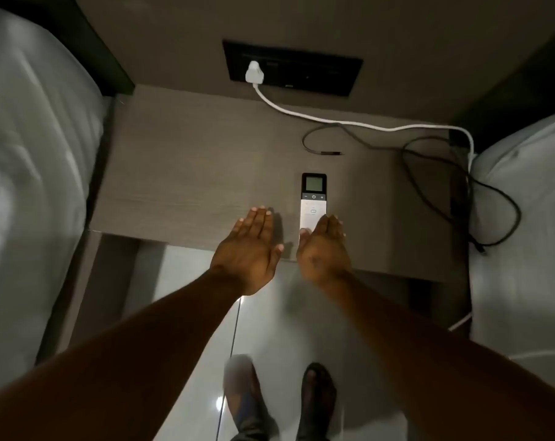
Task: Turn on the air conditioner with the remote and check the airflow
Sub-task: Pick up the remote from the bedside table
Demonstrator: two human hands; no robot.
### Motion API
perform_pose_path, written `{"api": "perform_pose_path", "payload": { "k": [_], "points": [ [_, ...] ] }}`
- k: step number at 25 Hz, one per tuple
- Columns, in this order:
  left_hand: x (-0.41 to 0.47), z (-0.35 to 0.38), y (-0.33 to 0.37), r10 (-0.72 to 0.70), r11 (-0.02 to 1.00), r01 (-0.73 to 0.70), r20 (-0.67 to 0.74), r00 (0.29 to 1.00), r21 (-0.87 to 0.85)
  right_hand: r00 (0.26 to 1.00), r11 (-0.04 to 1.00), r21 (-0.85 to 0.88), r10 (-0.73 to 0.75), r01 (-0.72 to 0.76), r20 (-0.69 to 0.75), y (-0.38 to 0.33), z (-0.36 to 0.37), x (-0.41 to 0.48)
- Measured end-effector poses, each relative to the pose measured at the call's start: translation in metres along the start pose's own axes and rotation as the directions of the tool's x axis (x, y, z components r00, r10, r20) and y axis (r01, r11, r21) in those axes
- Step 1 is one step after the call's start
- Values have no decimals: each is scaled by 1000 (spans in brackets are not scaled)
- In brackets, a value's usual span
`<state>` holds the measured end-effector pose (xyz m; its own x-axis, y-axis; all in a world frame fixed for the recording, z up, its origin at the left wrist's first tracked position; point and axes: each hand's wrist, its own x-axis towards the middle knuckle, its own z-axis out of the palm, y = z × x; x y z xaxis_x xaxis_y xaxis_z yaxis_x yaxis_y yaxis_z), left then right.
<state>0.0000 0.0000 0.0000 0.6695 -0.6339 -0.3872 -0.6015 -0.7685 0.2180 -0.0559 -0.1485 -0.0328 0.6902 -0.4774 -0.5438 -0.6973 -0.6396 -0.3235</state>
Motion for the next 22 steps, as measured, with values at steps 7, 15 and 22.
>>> {"api": "perform_pose_path", "payload": {
  "k": [7,15,22],
  "points": [
    [15,9,-7,-8,999,6,40,999,34,995,993,91,82,-77,-55,-19,-14,42],
    [19,-28,-12,-43,998,42,31,999,48,943,753,580,321,-310,88,-15,-46,42],
    [13,-162,-15,-40,994,53,-126,991,96,981,493,860,188,-132,43,-93,-184,5]
  ]
}}
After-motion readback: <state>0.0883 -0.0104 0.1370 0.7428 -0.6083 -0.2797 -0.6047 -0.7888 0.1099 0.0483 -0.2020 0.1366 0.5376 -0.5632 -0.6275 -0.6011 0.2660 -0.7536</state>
